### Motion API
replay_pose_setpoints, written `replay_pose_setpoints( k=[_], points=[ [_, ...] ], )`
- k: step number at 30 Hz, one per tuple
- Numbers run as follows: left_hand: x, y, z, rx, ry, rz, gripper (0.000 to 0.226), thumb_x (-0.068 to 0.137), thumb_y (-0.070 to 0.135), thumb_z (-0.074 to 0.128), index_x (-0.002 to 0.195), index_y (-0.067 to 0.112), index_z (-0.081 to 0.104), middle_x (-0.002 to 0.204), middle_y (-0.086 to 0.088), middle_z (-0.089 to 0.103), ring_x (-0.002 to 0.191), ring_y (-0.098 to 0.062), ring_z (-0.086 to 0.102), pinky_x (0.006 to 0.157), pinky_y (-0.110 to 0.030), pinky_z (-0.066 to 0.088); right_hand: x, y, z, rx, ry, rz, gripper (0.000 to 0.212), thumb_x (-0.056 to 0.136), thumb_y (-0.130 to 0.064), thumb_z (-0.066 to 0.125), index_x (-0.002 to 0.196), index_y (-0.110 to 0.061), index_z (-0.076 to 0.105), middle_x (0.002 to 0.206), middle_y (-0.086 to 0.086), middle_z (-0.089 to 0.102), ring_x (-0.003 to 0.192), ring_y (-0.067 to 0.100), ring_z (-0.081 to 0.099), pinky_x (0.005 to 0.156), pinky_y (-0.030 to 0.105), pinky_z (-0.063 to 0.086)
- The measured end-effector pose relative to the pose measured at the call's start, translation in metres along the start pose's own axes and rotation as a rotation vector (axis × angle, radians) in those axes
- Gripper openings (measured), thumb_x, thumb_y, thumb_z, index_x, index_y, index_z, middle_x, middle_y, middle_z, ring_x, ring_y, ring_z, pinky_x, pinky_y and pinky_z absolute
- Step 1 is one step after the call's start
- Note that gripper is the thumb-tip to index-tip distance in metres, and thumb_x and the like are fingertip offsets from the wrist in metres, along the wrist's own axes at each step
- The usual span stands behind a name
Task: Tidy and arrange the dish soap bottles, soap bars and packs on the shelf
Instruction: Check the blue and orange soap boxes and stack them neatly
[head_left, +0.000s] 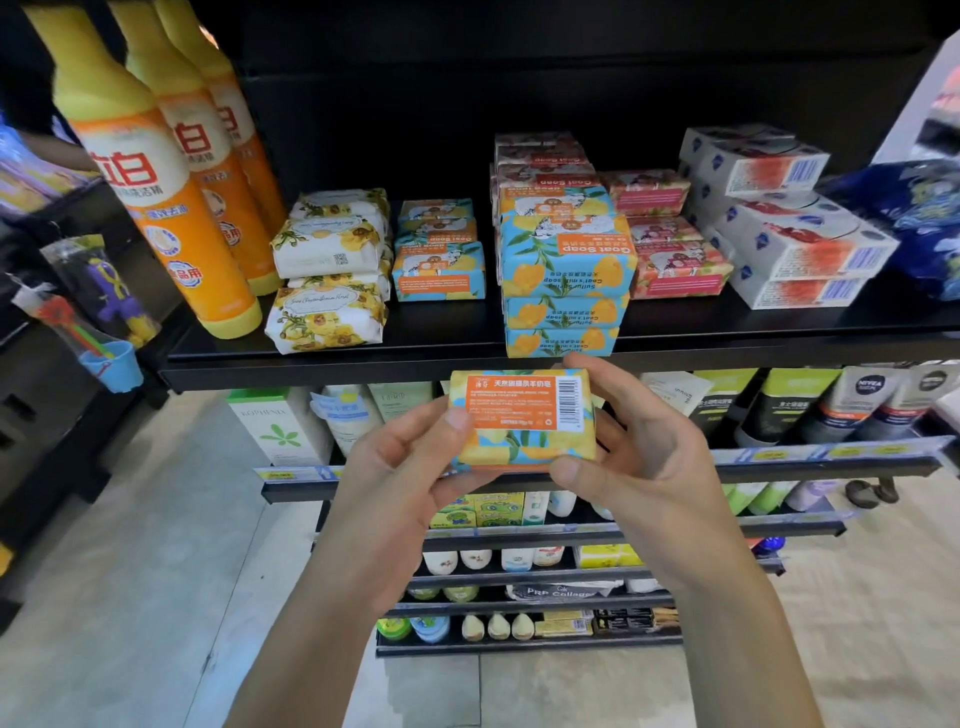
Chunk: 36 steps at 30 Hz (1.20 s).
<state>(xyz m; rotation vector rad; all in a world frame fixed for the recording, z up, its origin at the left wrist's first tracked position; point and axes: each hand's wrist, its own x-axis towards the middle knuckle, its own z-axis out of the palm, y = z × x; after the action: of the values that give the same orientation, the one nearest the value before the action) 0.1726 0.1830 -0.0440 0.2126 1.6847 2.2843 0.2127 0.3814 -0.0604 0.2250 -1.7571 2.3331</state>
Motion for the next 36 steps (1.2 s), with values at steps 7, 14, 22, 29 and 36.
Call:
replay_pose_setpoints(
  k=[7, 14, 22, 29, 36],
  points=[
    [0.0, -0.002, -0.007, 0.008, 0.019, 0.022, 0.047, 0.085, 0.02, 0.066, 0.128, 0.002, 0.065, 0.115, -0.013, 0.076, 0.109, -0.029, 0.073, 0.092, -0.038, 0.06, 0.003, 0.002, 0.006, -0.065, 0.009, 0.076, 0.066, 0.084, -0.017, 0.081, 0.144, -0.027, 0.055, 0.143, -0.004, 0.06, 0.132, 0.024, 0.056, 0.105, 0.046, 0.05],
    [-0.001, -0.005, -0.014, 0.013, 0.049, 0.043, 0.044, 0.09, 0.018, 0.072, 0.131, 0.005, 0.064, 0.117, -0.014, 0.075, 0.112, -0.03, 0.072, 0.097, -0.039, 0.058, 0.008, 0.004, 0.017, -0.102, 0.178, 0.218, 0.051, 0.077, -0.039, 0.085, 0.124, -0.027, 0.069, 0.115, -0.001, 0.075, 0.109, 0.021, 0.072, 0.09, 0.031, 0.056],
    [0.001, -0.009, -0.02, 0.052, 0.061, 0.049, 0.043, 0.09, 0.015, 0.069, 0.132, 0.009, 0.064, 0.118, -0.012, 0.075, 0.112, -0.03, 0.072, 0.101, -0.044, 0.056, 0.011, 0.008, 0.022, -0.073, 0.209, 0.208, 0.051, 0.071, -0.034, 0.08, 0.119, -0.022, 0.071, 0.115, 0.003, 0.075, 0.109, 0.024, 0.072, 0.093, 0.035, 0.056],
    [0.002, -0.011, -0.023, 0.077, 0.049, 0.067, 0.05, 0.084, 0.02, 0.069, 0.133, 0.014, 0.063, 0.119, -0.008, 0.075, 0.116, -0.028, 0.07, 0.101, -0.044, 0.052, 0.011, 0.011, 0.02, -0.018, 0.174, 0.133, 0.051, 0.074, -0.024, 0.081, 0.124, -0.021, 0.069, 0.12, 0.007, 0.072, 0.11, 0.034, 0.069, 0.094, 0.04, 0.056],
    [0.003, -0.007, -0.021, 0.09, 0.07, 0.057, 0.04, 0.089, 0.034, 0.072, 0.125, 0.014, 0.069, 0.116, -0.005, 0.076, 0.113, -0.02, 0.071, 0.105, -0.042, 0.05, 0.011, 0.013, 0.02, -0.022, 0.123, 0.016, 0.046, 0.079, -0.01, 0.075, 0.123, -0.018, 0.066, 0.121, 0.007, 0.072, 0.114, 0.031, 0.068, 0.087, 0.038, 0.059]
  ],
)
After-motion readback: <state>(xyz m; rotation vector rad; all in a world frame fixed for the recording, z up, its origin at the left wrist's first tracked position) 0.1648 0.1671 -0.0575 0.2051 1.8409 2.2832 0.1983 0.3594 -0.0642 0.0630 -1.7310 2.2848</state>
